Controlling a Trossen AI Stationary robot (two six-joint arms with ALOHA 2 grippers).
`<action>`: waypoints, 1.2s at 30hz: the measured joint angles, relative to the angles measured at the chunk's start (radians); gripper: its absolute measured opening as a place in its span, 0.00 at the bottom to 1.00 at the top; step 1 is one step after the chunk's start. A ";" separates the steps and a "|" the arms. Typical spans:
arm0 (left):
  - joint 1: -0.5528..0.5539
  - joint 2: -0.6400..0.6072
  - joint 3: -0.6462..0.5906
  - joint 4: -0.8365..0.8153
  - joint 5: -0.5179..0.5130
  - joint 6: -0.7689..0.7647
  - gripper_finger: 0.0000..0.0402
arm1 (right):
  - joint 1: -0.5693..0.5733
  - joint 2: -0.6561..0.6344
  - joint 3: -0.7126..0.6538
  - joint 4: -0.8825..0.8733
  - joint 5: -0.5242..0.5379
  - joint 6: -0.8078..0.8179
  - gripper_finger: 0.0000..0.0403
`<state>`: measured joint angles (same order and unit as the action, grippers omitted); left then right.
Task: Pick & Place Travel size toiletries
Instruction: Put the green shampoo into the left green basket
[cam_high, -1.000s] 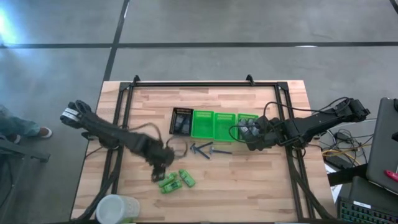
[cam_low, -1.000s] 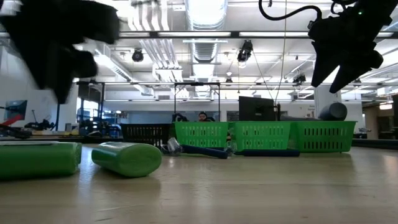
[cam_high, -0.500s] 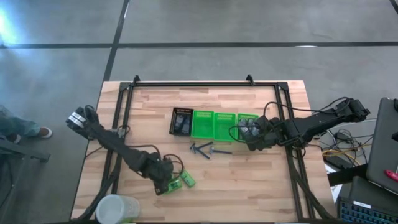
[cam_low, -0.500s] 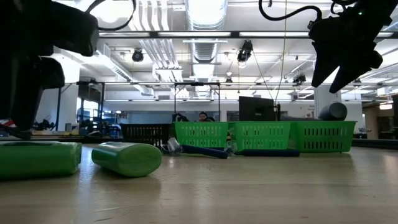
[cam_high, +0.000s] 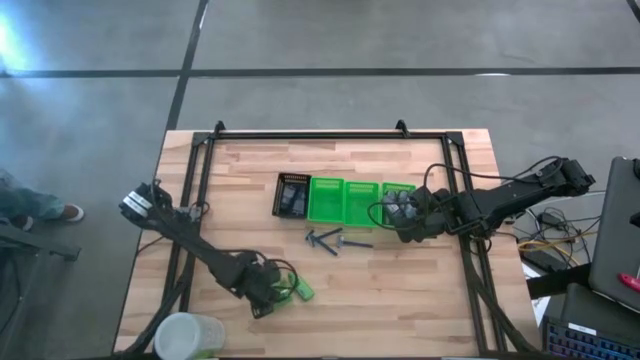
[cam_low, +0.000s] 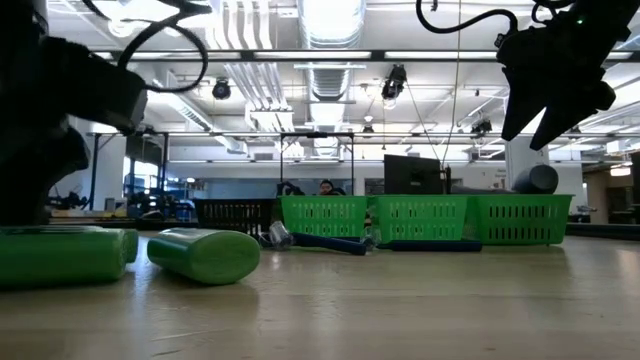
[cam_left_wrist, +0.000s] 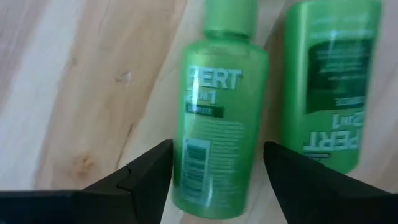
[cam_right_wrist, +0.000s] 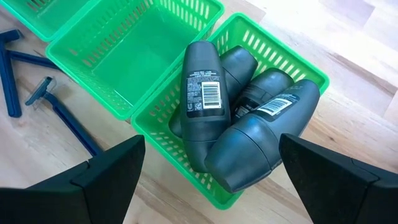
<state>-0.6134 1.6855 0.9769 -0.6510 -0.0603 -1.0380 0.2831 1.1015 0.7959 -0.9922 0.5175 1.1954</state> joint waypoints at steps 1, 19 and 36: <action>-0.001 0.011 0.002 -0.001 0.002 0.008 0.63 | 0.000 0.000 0.000 0.000 0.000 -0.001 0.91; 0.020 -0.019 0.000 0.000 -0.029 0.059 0.39 | 0.000 0.000 -0.004 -0.003 -0.002 -0.003 0.91; 0.555 -0.313 -0.027 0.341 -0.115 -0.019 0.41 | 0.000 0.000 -0.005 -0.003 -0.002 0.016 0.91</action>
<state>-0.0581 1.3726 0.9497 -0.3102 -0.1751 -1.0573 0.2829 1.1015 0.7914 -0.9947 0.5156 1.2113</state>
